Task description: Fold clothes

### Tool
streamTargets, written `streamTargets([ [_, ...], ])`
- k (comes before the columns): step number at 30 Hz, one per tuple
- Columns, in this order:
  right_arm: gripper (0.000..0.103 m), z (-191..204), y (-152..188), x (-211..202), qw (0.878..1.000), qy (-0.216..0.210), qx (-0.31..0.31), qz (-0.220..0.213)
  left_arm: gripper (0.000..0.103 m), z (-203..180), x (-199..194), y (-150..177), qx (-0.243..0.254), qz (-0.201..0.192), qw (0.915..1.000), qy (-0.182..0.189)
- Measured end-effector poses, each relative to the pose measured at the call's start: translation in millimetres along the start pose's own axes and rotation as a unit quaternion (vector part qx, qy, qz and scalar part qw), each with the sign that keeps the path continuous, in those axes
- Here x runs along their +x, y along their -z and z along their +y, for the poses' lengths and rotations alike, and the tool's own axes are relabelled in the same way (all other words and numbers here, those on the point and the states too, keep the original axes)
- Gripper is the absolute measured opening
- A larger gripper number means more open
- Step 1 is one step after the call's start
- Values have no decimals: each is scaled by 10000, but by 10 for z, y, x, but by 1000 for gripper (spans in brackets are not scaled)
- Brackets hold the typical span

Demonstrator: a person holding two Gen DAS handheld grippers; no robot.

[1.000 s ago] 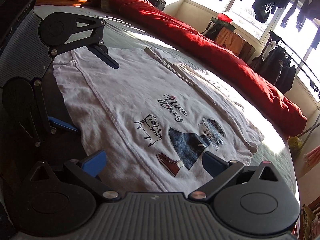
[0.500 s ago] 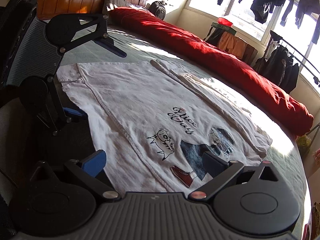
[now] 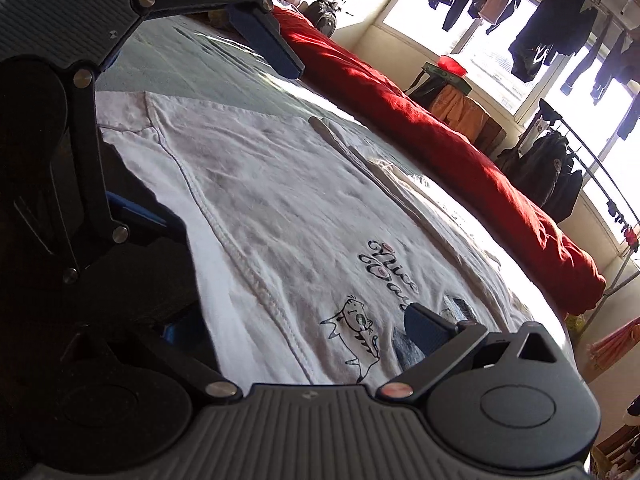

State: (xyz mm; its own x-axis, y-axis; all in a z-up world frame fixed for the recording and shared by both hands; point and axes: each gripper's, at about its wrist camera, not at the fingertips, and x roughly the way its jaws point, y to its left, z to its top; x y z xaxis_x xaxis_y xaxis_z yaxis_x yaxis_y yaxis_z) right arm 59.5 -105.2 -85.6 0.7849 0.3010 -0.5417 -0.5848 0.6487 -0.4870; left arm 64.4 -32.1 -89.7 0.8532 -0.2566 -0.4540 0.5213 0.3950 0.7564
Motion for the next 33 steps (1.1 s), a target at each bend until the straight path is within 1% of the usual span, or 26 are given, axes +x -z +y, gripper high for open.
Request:
streamTargets([
  [2,103,40,3,31,9995,265,-153,-69,102,-7,41,-19,-112,-10,9999,101],
  [4,103,51,-15,21,9988,406,-235,-136,102,-30,105,-52,-156,1,9997,162],
  [6,103,59,-28,3,9978,537,-338,-190,102,-80,130,-50,-86,23,9998,160],
  [8,103,40,36,-18,9971,626,-414,-154,102,-108,135,-21,5,58,9999,161],
  [11,103,8,143,-50,9957,753,-525,-87,102,-81,110,69,110,159,9998,0],
  [15,103,-34,284,-93,9935,923,-674,2,102,-8,48,239,230,418,9985,-257],
  [18,103,-66,391,-125,9914,1050,-784,69,102,33,-1,392,187,630,9972,-361],
  [21,103,-220,579,-145,9902,1202,-669,236,102,51,-32,472,106,708,9965,-435],
  [24,103,-365,691,-178,9885,1340,-612,340,102,65,-57,533,24,754,9959,-502],
  [26,103,-429,718,-184,9875,1422,-566,379,102,68,-38,516,10,763,9956,-540],
  [29,103,-418,631,-129,9872,1473,-495,368,102,62,20,426,19,676,9962,-550],
  [33,103,-407,624,-105,9863,1501,-550,399,102,69,30,454,75,679,9963,-522],
])
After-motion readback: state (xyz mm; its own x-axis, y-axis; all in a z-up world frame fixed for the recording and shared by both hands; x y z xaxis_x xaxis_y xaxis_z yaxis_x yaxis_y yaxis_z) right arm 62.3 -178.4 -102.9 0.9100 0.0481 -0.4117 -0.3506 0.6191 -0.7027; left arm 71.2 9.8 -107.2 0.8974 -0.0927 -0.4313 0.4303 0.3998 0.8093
